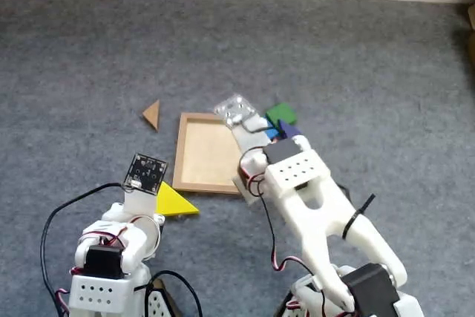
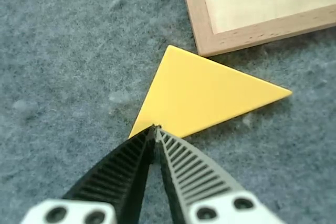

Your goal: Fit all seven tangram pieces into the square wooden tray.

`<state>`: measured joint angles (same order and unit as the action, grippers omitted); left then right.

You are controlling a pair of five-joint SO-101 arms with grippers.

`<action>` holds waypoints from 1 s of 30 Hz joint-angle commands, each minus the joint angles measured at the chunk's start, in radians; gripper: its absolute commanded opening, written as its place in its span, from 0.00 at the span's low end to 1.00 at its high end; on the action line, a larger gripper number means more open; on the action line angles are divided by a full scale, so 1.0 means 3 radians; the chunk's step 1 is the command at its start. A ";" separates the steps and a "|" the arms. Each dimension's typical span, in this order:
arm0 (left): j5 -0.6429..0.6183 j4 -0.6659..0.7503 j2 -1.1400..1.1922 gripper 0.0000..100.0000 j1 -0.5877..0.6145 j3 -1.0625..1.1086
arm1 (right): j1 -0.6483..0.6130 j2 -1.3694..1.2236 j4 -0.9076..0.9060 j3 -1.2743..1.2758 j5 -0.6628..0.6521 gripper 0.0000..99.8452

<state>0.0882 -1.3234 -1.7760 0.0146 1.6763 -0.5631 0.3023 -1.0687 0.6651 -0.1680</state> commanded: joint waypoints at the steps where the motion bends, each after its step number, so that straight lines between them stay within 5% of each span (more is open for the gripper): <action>1: 0.0031 -0.0010 -0.0171 0.01 0.0033 0.0069 | -0.0059 0.0064 0.0069 -0.0468 0.0465 0.22; 14: 0.0031 -0.0010 -0.0171 0.01 0.0033 0.0069 | -0.0130 -0.1409 0.0059 -0.1716 0.1606 0.22; 30: 0.0031 -0.0010 -0.0171 0.01 0.0033 0.0069 | -0.0136 -0.2156 -0.0059 -0.2386 0.1990 0.23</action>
<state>0.0882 -1.3234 -1.7760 0.0146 1.6763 -0.5923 -0.3682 -1.0702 0.0084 0.4074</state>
